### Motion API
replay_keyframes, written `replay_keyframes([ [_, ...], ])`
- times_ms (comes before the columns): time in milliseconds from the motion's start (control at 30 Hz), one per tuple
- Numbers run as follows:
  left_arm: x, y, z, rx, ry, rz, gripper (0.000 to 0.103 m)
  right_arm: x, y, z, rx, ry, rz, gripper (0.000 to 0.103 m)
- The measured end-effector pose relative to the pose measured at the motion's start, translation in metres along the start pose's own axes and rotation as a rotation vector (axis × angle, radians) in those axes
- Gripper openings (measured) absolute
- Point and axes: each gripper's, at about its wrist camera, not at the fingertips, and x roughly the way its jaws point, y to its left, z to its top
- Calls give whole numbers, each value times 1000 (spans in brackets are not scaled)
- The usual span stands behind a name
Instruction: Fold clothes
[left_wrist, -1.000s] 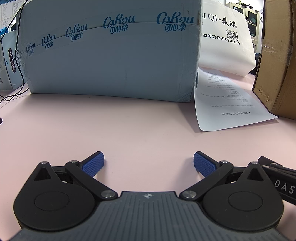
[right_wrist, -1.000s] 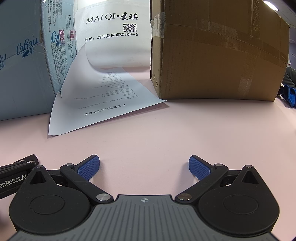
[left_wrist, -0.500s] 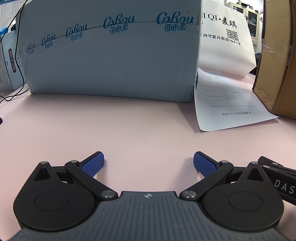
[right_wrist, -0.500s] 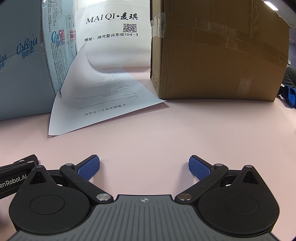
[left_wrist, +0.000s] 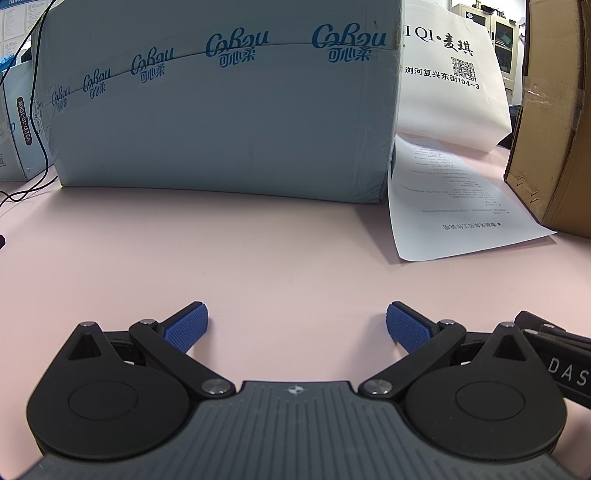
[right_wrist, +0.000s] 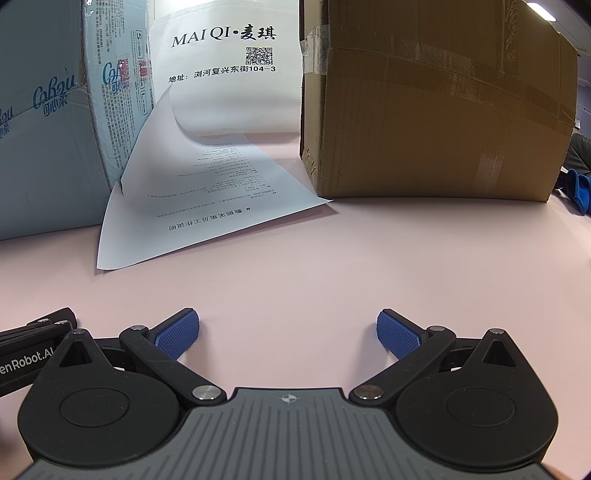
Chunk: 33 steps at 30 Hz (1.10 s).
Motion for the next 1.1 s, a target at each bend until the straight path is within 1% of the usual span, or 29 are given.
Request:
replay_keyframes([
  [1100, -1, 2, 1, -1, 1, -1, 103, -3, -3, 0, -3, 0, -2, 103],
])
